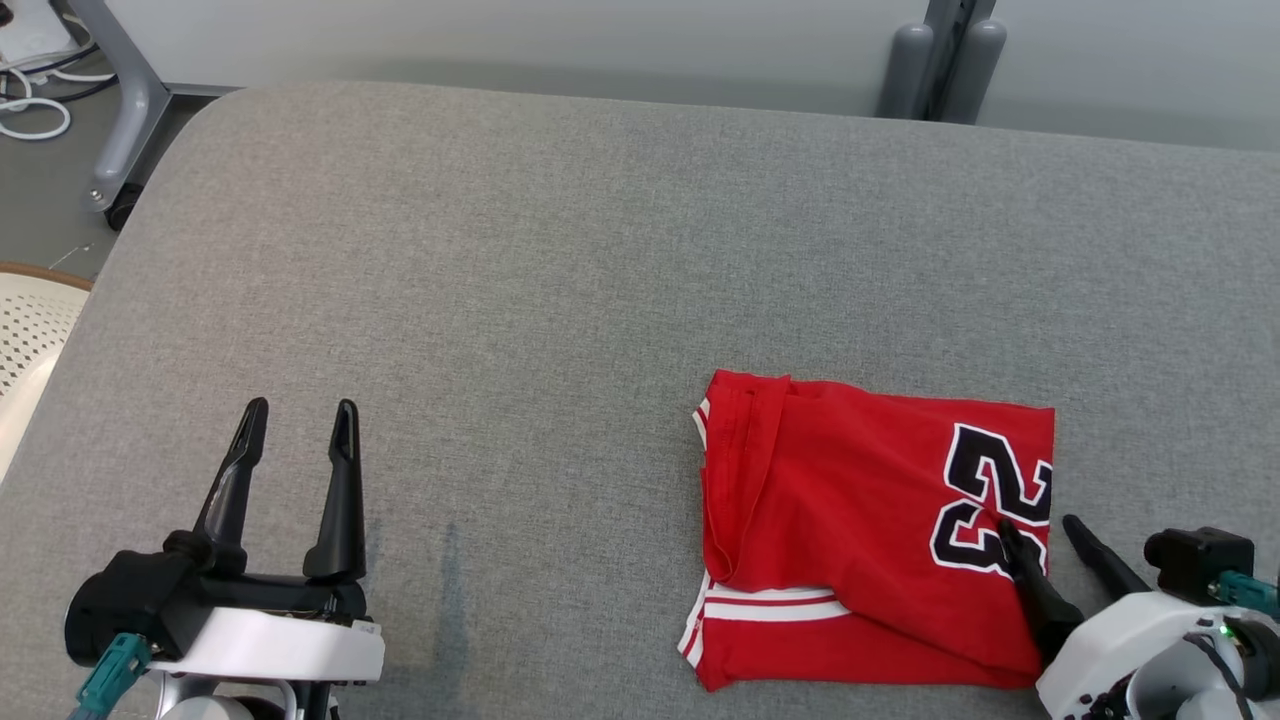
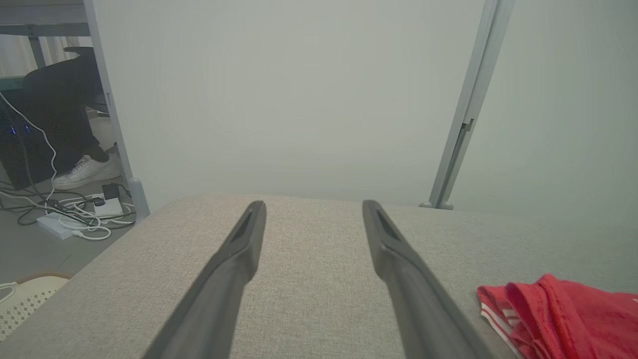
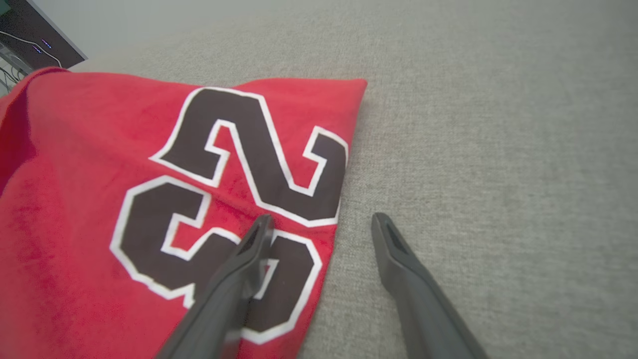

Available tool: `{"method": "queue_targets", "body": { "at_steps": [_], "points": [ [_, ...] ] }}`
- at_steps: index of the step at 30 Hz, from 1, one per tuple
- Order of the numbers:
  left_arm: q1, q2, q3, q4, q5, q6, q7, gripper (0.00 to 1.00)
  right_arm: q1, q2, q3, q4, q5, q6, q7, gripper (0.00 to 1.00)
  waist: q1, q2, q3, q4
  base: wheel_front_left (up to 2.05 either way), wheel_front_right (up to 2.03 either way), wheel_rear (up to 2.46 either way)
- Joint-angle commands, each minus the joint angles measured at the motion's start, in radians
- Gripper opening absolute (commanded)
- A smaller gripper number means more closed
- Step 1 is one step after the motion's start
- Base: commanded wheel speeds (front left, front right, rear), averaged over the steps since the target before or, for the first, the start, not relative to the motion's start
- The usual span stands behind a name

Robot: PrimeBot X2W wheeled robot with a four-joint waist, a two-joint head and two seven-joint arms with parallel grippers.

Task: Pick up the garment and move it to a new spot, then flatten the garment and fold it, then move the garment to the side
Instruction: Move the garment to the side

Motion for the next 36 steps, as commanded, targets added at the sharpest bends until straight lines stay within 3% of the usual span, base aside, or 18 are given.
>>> {"method": "queue_targets", "body": {
  "at_steps": [1, 2, 3, 11, 18, 29, 36],
  "points": [
    [-0.01, 0.005, 0.004, 0.006, -0.007, -0.002, -0.006, 1.0, 0.004, -0.008, 0.04, 0.033, 0.025, 0.0, 0.039, 0.69, 0.0, -0.0001, -0.002, -0.001, 0.0, 0.0, 0.0],
    [-0.011, 0.006, 0.006, 0.009, -0.006, -0.002, -0.007, 1.0, 0.003, -0.013, 0.054, 0.04, 0.041, 0.0, 0.054, 0.4, 0.0, -0.0001, -0.004, -0.002, 0.0, 0.0, 0.0],
    [-0.011, 0.006, 0.007, 0.01, -0.006, -0.003, -0.008, 1.0, 0.004, -0.021, 0.077, 0.045, 0.051, 0.0, 0.071, 0.0, 0.0, -0.0001, -0.005, -0.002, 0.0, 0.0, 0.0],
    [-0.009, 0.005, 0.015, 0.021, -0.009, -0.006, -0.017, 1.0, -0.026, -0.106, 0.168, 0.018, 0.109, 0.0, 0.082, 0.0, 0.0, -0.0001, -0.015, -0.023, 0.0, 0.0, 0.0],
    [0.01, 0.015, 0.023, 0.014, -0.004, 0.001, -0.019, 1.0, -0.041, -0.203, 0.184, -0.047, 0.071, -0.001, 0.072, 0.0, 0.0, -0.0001, -0.023, -0.076, 0.0, 0.0, 0.0],
    [-0.032, 0.042, 0.023, -0.021, 0.012, 0.015, -0.001, 1.0, -0.099, -0.407, 0.155, -0.227, -0.057, 0.0, 0.143, 0.0, 0.0, -0.0001, 0.026, -0.275, 0.0, 0.0, 0.0],
    [-0.074, 0.065, 0.014, -0.054, 0.035, 0.019, 0.022, 1.0, -0.2, -0.441, 0.161, -0.287, -0.084, 0.0, 0.11, 0.0, 0.0, -0.0001, 0.114, -0.381, 0.0, 0.0, 0.0]
  ]
}}
